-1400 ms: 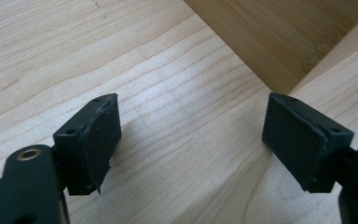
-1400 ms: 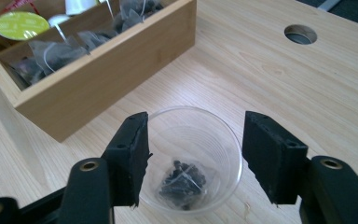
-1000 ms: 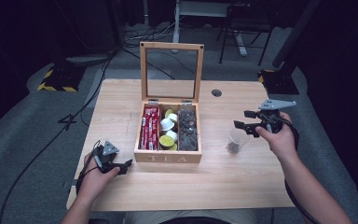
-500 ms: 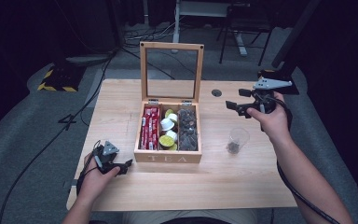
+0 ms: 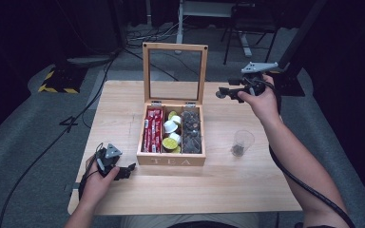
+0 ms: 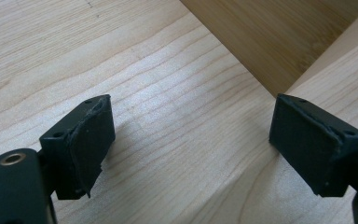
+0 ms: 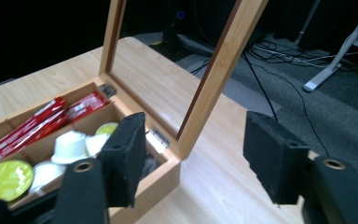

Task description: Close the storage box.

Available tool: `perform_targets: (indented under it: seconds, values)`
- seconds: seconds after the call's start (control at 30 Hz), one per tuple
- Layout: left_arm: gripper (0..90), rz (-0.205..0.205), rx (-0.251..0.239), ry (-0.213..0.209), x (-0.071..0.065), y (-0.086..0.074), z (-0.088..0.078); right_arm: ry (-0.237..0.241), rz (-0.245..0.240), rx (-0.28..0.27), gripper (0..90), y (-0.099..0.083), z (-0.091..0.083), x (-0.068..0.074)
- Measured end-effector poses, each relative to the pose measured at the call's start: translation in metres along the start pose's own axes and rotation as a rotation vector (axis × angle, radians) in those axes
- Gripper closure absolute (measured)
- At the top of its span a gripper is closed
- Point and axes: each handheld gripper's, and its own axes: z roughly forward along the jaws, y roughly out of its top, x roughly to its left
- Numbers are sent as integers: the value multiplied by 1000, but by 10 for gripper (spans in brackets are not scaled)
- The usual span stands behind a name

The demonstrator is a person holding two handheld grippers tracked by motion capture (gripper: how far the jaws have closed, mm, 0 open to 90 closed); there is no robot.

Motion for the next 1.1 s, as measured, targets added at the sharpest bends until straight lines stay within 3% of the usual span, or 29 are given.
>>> perform_targets:
  seconds: [0.17, 0.3, 0.43, 0.53, 1.1]
  values:
    - [146, 0, 0, 0, 0, 0, 0, 9, 28, -20, 443, 14, 17, -6]
    - [147, -1, 0, -1, 0, 0, 0, 0, -7, -20, 457, 27, 29, -9]
    - [146, -1, 0, -1, 0, 0, 0, 3, -12, -31, 457, 34, 38, -14]
    - [147, -1, 0, -1, 0, 0, 0, 4, 35, -42, 460, 43, 48, -22]
    - [146, -1, 0, 2, 0, 0, 0, -2, 104, -100, 440, 70, 90, -46]
